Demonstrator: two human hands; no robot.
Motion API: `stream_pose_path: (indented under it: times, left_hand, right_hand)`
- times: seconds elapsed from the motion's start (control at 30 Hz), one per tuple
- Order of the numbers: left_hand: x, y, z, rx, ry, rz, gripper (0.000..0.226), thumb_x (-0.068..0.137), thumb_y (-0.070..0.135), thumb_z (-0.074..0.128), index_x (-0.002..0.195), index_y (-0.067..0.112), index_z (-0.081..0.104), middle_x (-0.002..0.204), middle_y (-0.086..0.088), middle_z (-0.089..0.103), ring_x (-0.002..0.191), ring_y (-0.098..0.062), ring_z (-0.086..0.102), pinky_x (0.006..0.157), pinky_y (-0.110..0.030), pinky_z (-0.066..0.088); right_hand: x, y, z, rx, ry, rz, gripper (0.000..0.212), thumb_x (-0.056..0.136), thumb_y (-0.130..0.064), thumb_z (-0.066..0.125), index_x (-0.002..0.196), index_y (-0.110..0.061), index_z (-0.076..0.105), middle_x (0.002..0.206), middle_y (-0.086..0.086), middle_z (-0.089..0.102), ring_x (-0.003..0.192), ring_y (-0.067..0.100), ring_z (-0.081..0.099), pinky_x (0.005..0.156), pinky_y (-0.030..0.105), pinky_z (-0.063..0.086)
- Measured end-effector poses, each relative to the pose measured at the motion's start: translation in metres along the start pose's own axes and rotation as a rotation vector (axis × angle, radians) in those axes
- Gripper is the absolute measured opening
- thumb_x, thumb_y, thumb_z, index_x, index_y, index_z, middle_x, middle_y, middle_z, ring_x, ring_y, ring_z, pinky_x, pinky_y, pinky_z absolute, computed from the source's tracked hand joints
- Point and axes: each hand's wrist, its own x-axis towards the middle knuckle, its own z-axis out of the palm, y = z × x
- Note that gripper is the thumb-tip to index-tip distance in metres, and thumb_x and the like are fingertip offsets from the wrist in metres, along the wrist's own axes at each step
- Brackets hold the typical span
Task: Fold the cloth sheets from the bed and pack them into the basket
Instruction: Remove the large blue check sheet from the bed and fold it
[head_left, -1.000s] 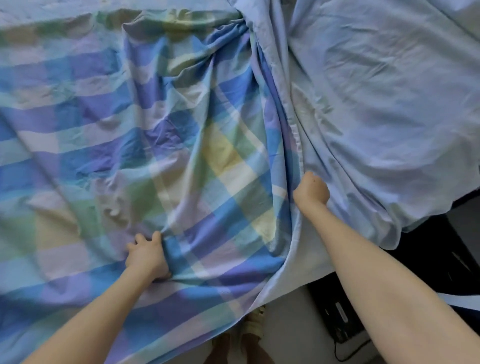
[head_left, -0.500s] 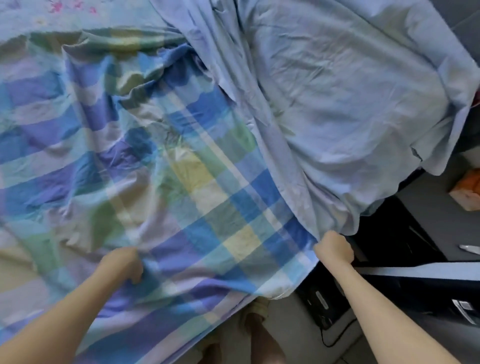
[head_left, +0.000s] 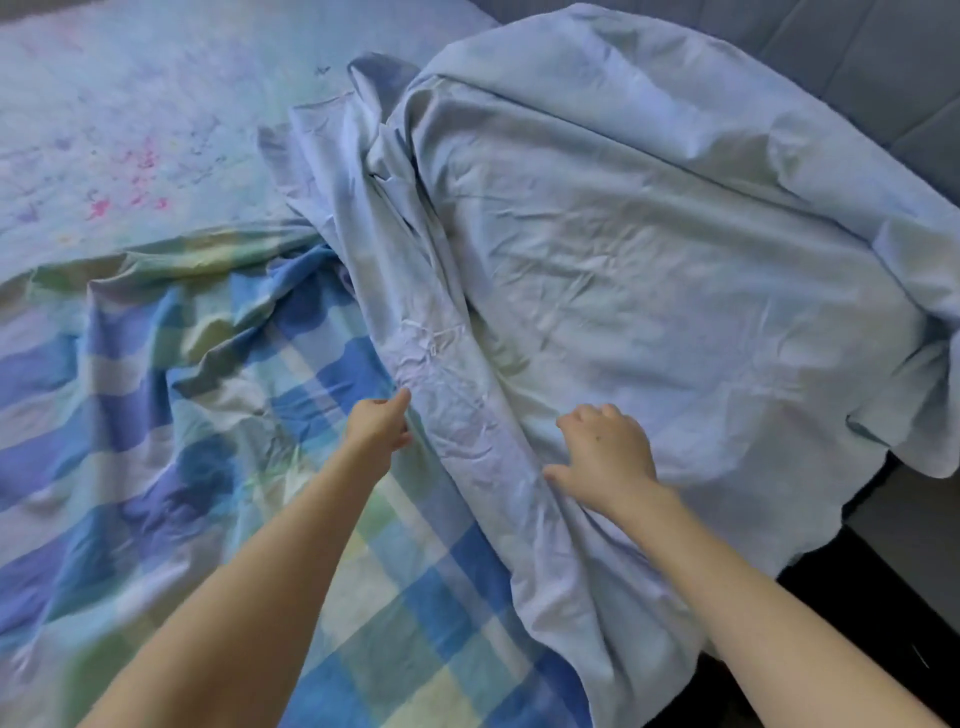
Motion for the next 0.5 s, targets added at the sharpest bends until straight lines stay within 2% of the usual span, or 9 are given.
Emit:
stream_pose_path:
  times: [0.07,0.13,0.2,0.27,0.37,0.4,0.43,0.5]
  left_hand:
    - [0.025,0.014,0.014,-0.063,0.075,-0.059,0.034,0.088,0.030,0.064,0.073,0.007,0.045,0.070,-0.005,0.039,0.045,-0.015,0.048,0.054,-0.025,0.045]
    - [0.047,0.022,0.022,-0.067,0.085,-0.065,0.034,0.087,0.031,0.066,0.074,0.008,0.045,0.064,-0.005,0.036,0.046,-0.017,0.039,0.049,-0.024,0.034]
    - [0.061,0.033,0.027,-0.061,0.055,-0.033,0.036,0.088,0.024,0.065,0.065,0.011,0.041,0.059,-0.004,0.032,0.047,-0.017,0.030,0.044,-0.021,0.026]
    - [0.061,0.048,0.034,0.004,0.101,0.048,0.037,0.087,0.012,0.062,0.059,0.012,0.038,0.056,-0.004,0.032,0.048,-0.019,0.029,0.042,-0.020,0.026]
    - [0.033,0.088,0.047,0.035,0.349,0.360,0.025,0.080,0.003,0.054,0.061,0.010,0.039,0.058,-0.002,0.035,0.058,-0.019,0.033,0.055,-0.029,0.032]
    - [0.013,0.099,0.052,0.067,0.348,0.525,0.022,0.079,0.003,0.052,0.064,0.011,0.038,0.059,-0.001,0.034,0.059,-0.016,0.032,0.057,-0.029,0.031]
    - [-0.011,0.108,0.059,0.137,0.279,0.715,0.022,0.078,0.004,0.050,0.064,0.013,0.035,0.059,-0.001,0.032,0.058,-0.013,0.030,0.056,-0.027,0.030]
    - [-0.057,0.108,0.070,0.388,0.041,1.045,0.020,0.077,0.011,0.048,0.064,0.019,0.035,0.056,-0.001,0.032,0.055,-0.008,0.029,0.053,-0.023,0.027]
  right_hand:
    - [0.017,0.012,-0.016,0.134,0.101,-0.104,0.043,0.090,-0.041,0.053,0.127,-0.019,0.053,0.126,0.000,0.054,0.120,0.022,0.043,0.093,0.031,0.038]
    - [0.029,0.019,-0.026,0.197,0.084,-0.190,0.037,0.094,-0.037,0.049,0.127,-0.021,0.053,0.126,-0.002,0.054,0.120,0.020,0.043,0.091,0.030,0.040]
    - [0.038,0.029,-0.030,0.204,0.089,-0.219,0.034,0.095,-0.035,0.047,0.126,-0.023,0.054,0.126,-0.004,0.055,0.121,0.018,0.042,0.088,0.029,0.040]
    - [0.043,0.035,-0.030,0.233,0.072,-0.206,0.033,0.095,-0.034,0.047,0.125,-0.023,0.056,0.125,-0.005,0.056,0.121,0.017,0.044,0.089,0.027,0.040]
    - [0.051,0.042,-0.033,0.454,0.149,-0.103,0.026,0.093,-0.033,0.053,0.112,-0.020,0.064,0.110,-0.005,0.065,0.107,0.015,0.056,0.083,0.025,0.043]
    - [0.053,0.042,-0.039,0.617,0.212,-0.046,0.024,0.092,-0.034,0.056,0.108,-0.019,0.066,0.101,-0.005,0.067,0.098,0.013,0.060,0.079,0.022,0.044]
    - [0.055,0.039,-0.050,0.821,0.258,0.002,0.028,0.088,-0.038,0.061,0.107,-0.018,0.067,0.096,-0.004,0.067,0.091,0.012,0.062,0.077,0.020,0.047]
    - [0.060,0.030,-0.077,1.299,0.237,0.043,0.057,0.072,-0.057,0.063,0.115,-0.020,0.061,0.097,0.000,0.068,0.090,0.015,0.064,0.080,0.030,0.054]
